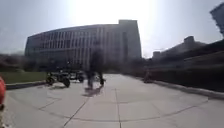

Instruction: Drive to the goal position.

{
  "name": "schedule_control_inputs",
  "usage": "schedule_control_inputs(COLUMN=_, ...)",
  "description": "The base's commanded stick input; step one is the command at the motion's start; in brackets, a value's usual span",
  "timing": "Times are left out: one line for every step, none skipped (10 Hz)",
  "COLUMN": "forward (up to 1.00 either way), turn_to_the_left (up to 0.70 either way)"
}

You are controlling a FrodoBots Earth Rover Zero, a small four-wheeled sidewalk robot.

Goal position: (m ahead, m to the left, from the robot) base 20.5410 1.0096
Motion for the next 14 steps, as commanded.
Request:
schedule_control_inputs(forward=0.70, turn_to_the_left=-0.01)
schedule_control_inputs(forward=0.70, turn_to_the_left=-0.01)
schedule_control_inputs(forward=0.70, turn_to_the_left=-0.01)
schedule_control_inputs(forward=0.70, turn_to_the_left=-0.01)
schedule_control_inputs(forward=0.70, turn_to_the_left=-0.01)
schedule_control_inputs(forward=0.70, turn_to_the_left=-0.01)
schedule_control_inputs(forward=0.70, turn_to_the_left=-0.01)
schedule_control_inputs(forward=0.70, turn_to_the_left=-0.01)
schedule_control_inputs(forward=0.70, turn_to_the_left=-0.01)
schedule_control_inputs(forward=0.70, turn_to_the_left=-0.01)
schedule_control_inputs(forward=0.70, turn_to_the_left=-0.01)
schedule_control_inputs(forward=0.70, turn_to_the_left=-0.01)
schedule_control_inputs(forward=0.70, turn_to_the_left=-0.01)
schedule_control_inputs(forward=0.70, turn_to_the_left=-0.01)
